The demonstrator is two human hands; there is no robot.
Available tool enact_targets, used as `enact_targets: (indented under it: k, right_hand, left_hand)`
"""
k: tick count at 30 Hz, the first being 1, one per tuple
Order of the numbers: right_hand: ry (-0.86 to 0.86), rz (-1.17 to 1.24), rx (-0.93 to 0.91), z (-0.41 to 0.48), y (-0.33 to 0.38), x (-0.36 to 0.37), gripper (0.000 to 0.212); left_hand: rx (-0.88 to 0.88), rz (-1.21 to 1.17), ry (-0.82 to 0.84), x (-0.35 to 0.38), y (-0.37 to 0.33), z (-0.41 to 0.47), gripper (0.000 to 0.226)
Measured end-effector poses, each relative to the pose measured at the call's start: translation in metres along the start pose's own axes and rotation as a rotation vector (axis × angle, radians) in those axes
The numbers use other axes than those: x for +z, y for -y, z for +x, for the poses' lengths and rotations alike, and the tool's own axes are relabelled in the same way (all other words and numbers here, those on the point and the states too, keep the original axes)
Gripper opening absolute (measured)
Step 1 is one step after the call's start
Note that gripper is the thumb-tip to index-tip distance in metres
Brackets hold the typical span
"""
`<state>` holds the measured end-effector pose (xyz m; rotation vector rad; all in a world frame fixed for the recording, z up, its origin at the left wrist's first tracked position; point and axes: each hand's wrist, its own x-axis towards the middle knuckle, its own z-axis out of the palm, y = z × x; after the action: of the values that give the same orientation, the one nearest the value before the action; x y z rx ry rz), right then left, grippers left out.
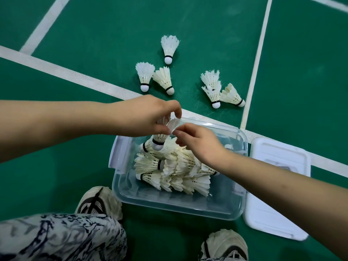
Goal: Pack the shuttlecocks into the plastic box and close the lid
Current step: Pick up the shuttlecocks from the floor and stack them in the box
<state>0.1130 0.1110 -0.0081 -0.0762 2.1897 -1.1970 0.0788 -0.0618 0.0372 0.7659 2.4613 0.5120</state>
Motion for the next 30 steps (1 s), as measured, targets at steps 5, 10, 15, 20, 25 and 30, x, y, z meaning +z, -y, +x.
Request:
enact_targets:
  k: [5, 10, 15, 20, 25, 30]
  right_hand:
    - [-0.174, -0.061, -0.102, -0.037, -0.007, -0.016, 0.026]
    - [-0.127, -0.207, -0.209, -0.039, -0.011, -0.015, 0.014]
    - [-0.25, -0.228, -0.244, -0.033, -0.013, -0.018, 0.008]
    - [-0.331, -0.11, -0.122, -0.031, -0.024, -0.018, 0.037]
    - [-0.296, -0.023, -0.042, -0.022, -0.035, -0.01, 0.028]
    - [-0.206, -0.065, -0.006, -0.013, -0.032, 0.006, 0.012]
  left_hand:
    - [0.111, -0.063, 0.017, 0.009, -0.008, -0.005, 0.034]
    - [0.258, -0.098, 0.019, 0.017, -0.017, 0.0, 0.024]
    - [0.307, -0.091, -0.115, 0.014, -0.015, 0.005, 0.029]
    - [0.157, -0.142, -0.174, 0.008, -0.007, 0.008, 0.048]
    - [0.121, -0.142, -0.152, 0.011, -0.002, 0.01, 0.039]
    - [0.093, -0.165, -0.178, 0.013, 0.004, 0.012, 0.035]
